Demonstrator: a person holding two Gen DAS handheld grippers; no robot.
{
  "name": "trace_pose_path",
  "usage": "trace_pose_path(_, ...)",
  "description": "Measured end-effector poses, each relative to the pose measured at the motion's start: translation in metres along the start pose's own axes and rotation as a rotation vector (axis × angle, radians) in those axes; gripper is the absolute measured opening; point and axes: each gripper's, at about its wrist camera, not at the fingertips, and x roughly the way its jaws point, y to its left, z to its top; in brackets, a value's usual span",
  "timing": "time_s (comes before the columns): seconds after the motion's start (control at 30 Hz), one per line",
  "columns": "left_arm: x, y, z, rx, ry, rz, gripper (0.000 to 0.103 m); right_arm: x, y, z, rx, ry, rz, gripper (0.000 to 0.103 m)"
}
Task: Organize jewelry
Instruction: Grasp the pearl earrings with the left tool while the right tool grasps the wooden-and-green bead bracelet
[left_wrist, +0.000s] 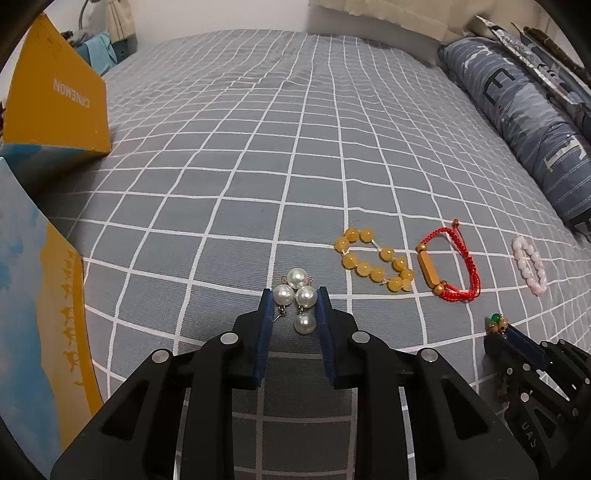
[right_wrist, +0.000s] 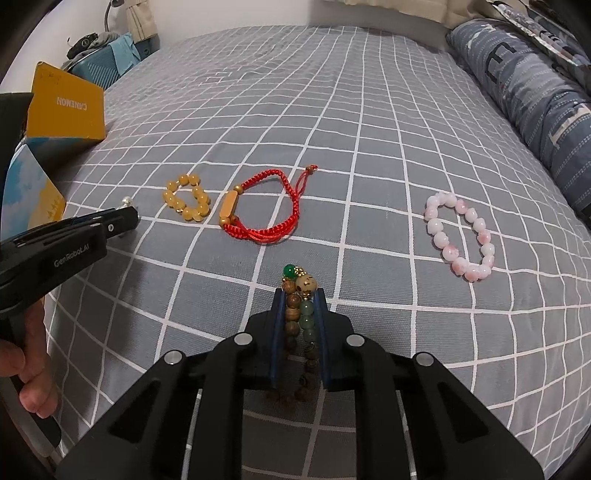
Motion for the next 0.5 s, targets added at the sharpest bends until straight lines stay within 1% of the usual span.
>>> trace_pose_path(0.5, -0.017, -0.001, -0.002, 0.011, -0.029, -0.011, 0.023, -0.009, -0.003, 0.000, 0.020, -0.023, 0.010, 0.015)
